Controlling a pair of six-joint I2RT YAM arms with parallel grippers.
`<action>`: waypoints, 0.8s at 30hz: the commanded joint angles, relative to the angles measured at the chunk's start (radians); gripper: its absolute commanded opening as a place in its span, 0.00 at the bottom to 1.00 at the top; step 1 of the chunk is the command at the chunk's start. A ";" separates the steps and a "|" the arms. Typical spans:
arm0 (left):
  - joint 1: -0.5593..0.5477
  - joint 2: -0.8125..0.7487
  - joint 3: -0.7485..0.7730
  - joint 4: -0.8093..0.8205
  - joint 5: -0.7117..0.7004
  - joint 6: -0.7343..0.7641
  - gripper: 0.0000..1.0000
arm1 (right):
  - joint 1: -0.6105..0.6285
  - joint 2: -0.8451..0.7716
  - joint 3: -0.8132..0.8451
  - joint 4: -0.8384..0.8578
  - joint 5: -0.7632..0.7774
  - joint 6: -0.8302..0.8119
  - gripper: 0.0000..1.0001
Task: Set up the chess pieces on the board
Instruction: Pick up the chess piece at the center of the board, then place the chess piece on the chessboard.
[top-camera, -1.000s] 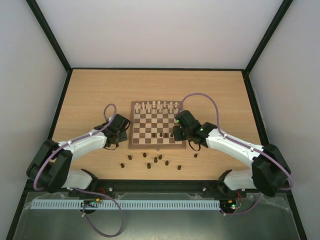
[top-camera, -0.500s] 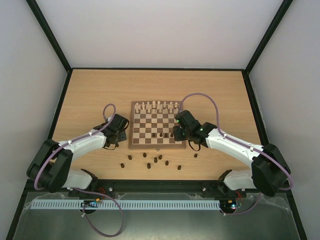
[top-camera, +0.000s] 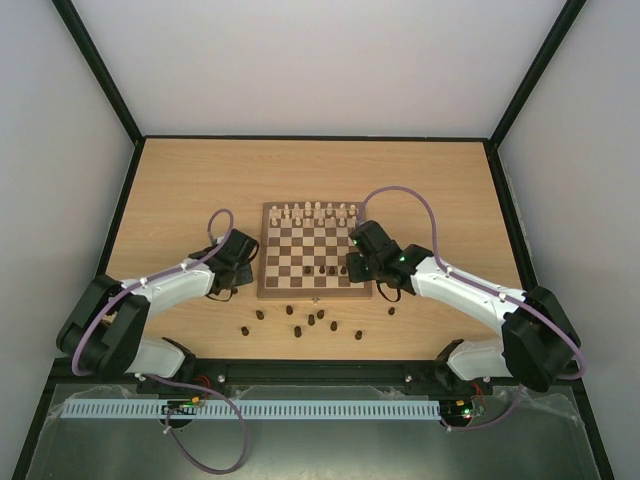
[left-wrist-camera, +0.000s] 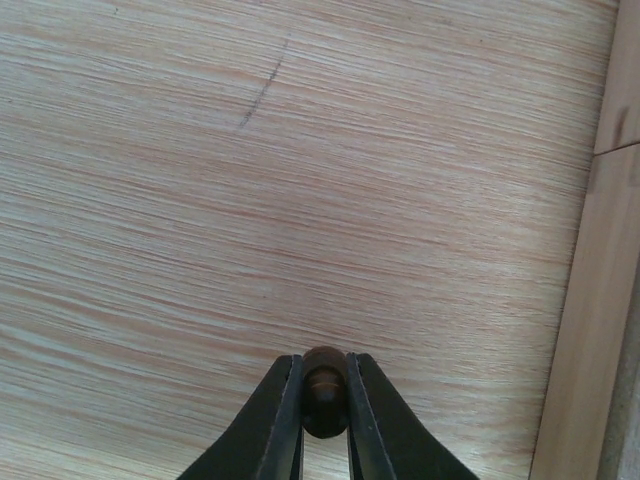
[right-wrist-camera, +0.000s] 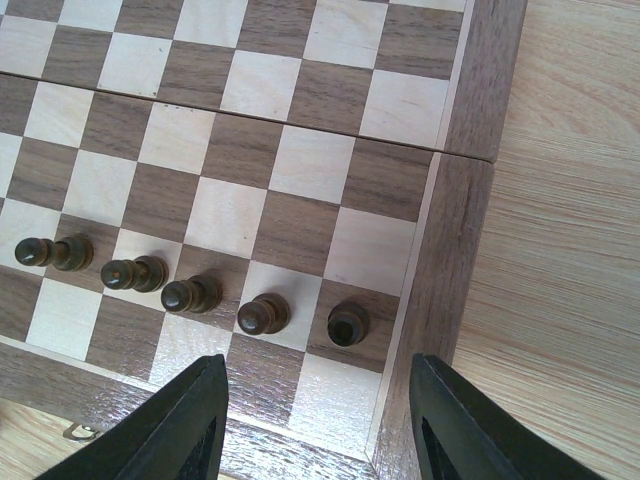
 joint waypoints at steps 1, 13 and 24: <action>0.006 -0.021 0.013 -0.040 -0.002 0.010 0.10 | 0.005 0.015 -0.011 -0.010 -0.002 -0.011 0.50; -0.151 -0.078 0.274 -0.237 0.040 0.079 0.11 | 0.005 -0.013 -0.016 -0.019 0.065 0.006 0.50; -0.329 0.111 0.360 -0.169 0.108 0.067 0.13 | 0.002 -0.037 -0.022 -0.032 0.124 0.027 0.51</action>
